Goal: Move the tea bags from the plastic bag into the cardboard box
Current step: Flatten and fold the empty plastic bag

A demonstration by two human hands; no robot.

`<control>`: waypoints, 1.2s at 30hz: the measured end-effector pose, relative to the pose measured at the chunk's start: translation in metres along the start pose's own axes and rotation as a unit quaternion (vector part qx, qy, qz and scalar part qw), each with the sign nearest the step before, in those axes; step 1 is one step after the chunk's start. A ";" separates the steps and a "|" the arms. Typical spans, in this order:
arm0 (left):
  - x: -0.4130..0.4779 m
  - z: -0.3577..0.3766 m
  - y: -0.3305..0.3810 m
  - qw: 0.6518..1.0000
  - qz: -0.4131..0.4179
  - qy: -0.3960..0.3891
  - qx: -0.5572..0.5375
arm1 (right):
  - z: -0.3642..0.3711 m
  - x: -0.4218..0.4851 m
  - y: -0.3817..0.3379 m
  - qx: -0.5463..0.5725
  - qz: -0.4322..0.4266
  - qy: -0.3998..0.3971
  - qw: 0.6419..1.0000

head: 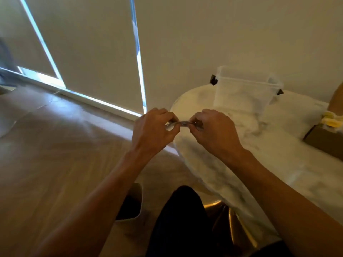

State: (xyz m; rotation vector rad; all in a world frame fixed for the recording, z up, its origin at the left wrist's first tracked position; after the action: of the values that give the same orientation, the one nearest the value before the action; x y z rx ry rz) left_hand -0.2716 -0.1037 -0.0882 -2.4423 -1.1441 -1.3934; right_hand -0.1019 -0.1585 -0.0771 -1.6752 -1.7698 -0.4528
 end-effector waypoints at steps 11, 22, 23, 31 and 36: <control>-0.111 -0.091 -0.158 0.975 -0.195 0.017 0.106 | 0.142 -0.012 -0.185 0.119 0.000 -0.088 0.989; -0.284 0.010 -0.248 0.882 -0.438 -0.174 0.022 | 0.325 -0.125 -0.176 0.124 0.129 -0.288 0.941; -0.296 0.018 -0.253 0.874 -0.457 -0.165 0.009 | 0.339 -0.133 -0.173 0.141 0.158 -0.312 0.926; -0.352 0.058 -0.294 0.849 -0.505 -0.150 -0.037 | 0.414 -0.155 -0.163 0.209 0.202 -0.439 0.850; -0.363 0.075 -0.321 0.840 -0.516 -0.159 -0.055 | 0.442 -0.154 -0.164 0.170 0.139 -0.441 0.870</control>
State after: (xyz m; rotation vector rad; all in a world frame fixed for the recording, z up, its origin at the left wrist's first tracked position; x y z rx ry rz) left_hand -0.5369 -0.0452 -0.4968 -2.1789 -2.7989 -1.1963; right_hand -0.3632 -0.0074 -0.4708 -1.9628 -1.9641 0.8523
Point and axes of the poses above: each hand's wrist, its own x-axis towards the middle knuckle, its own z-axis out of the palm, y = z × x, the point moved 6 cm from there along x, towards the middle knuckle, and after that the axes turned 6 degrees about y, right-handed, at the moved point
